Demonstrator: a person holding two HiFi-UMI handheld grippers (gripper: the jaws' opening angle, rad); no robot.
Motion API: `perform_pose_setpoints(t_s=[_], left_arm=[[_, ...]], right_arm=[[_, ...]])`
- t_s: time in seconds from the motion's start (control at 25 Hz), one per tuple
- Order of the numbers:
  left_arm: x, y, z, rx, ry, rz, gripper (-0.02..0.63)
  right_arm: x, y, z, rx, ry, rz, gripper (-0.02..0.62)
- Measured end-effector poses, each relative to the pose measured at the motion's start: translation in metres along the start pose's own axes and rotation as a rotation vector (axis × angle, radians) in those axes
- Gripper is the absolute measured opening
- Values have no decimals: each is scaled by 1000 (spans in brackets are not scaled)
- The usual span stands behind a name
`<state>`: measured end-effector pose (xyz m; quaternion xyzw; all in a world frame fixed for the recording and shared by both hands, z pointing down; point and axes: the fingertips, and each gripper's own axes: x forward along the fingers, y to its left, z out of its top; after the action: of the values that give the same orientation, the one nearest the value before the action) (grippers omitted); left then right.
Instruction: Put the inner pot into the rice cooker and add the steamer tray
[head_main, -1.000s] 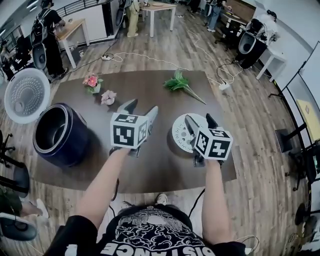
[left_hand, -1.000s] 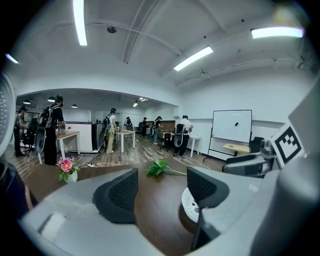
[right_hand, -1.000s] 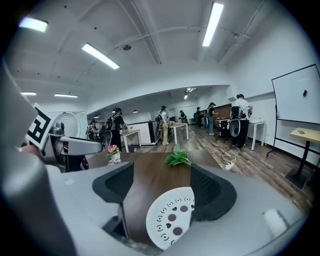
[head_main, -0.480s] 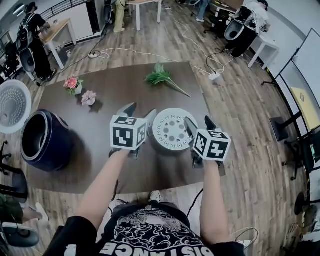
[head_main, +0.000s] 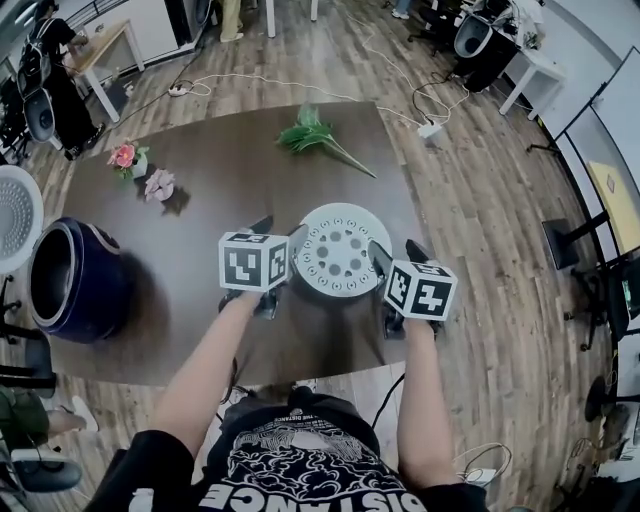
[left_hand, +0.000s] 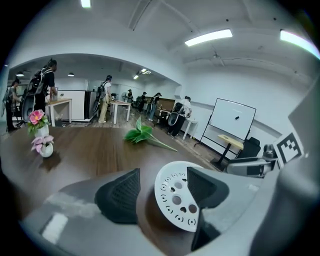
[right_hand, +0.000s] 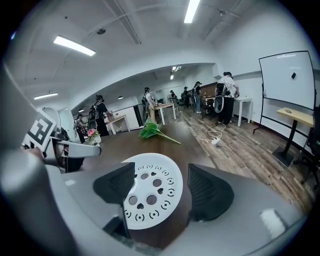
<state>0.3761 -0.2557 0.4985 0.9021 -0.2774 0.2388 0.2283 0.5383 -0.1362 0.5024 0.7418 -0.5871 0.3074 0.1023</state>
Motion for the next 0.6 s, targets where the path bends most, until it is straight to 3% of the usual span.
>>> perform_pose_setpoints(t_s=[0.6], left_arm=[[45,4,-62,-145,176,-59,273]], right_arm=[[41,-23,-56,84,155,2,272]])
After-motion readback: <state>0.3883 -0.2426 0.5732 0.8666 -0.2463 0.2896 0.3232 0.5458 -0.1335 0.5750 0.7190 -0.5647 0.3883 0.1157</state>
